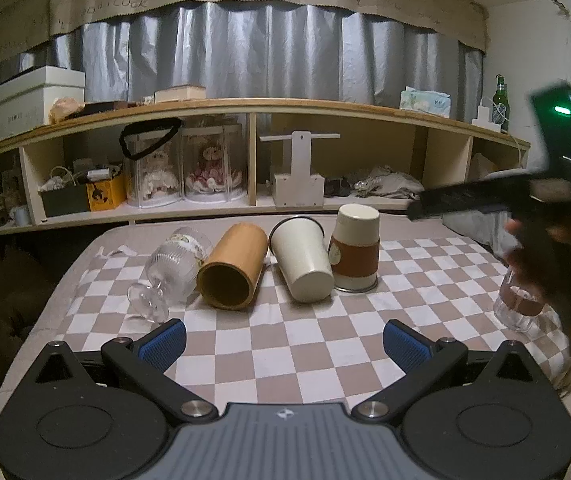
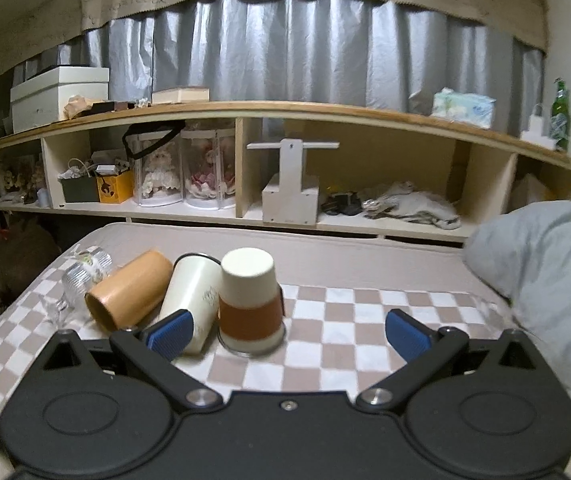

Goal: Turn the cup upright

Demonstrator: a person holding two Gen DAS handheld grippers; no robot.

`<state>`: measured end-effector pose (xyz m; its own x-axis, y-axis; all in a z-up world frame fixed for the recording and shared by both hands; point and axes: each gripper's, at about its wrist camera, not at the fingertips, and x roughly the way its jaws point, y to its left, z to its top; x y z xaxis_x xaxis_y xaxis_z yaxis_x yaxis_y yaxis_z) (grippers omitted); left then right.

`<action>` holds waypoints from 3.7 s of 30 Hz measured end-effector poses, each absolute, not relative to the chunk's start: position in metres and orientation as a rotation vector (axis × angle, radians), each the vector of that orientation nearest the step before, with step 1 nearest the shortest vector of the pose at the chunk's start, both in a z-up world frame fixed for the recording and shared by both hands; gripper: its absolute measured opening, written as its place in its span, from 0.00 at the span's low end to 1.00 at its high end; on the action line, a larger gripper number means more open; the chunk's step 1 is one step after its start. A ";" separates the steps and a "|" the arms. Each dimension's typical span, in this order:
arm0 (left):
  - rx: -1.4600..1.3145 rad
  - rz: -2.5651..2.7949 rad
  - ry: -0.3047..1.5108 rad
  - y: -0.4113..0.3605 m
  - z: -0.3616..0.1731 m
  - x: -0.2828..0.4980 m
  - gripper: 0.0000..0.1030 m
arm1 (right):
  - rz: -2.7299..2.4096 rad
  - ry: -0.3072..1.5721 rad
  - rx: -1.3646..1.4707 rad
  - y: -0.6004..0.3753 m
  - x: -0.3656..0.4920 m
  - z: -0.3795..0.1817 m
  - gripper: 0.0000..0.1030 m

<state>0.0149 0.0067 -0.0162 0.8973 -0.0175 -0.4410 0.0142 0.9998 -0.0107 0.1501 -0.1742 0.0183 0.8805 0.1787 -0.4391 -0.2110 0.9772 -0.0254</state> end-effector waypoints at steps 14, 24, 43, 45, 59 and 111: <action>0.002 -0.042 0.493 0.013 -0.036 0.028 1.00 | 0.217 0.530 -0.052 -0.125 0.265 -0.002 0.93; -0.098 -0.046 0.533 0.028 -0.039 0.032 1.00 | 0.221 0.595 0.013 -0.118 0.288 -0.018 0.57; -0.252 -0.139 0.583 0.033 -0.038 0.030 1.00 | 0.197 0.695 0.043 -0.165 0.130 -0.025 0.56; -0.307 -0.161 0.608 0.035 -0.040 0.033 0.99 | 0.192 0.731 0.047 -0.169 0.117 -0.034 0.56; -0.679 -0.307 0.848 0.013 -0.043 0.112 0.99 | 0.220 0.831 0.039 -0.176 0.097 -0.068 0.56; -0.209 -0.453 0.840 -0.148 -0.017 0.186 0.83 | 0.132 0.816 0.200 -0.243 0.133 -0.081 0.52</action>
<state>0.1864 -0.1481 -0.0168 0.5796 -0.4653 -0.6690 0.3031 0.8851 -0.3530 0.1331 -0.2428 -0.0812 0.6784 0.1937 -0.7087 -0.0399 0.9729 0.2277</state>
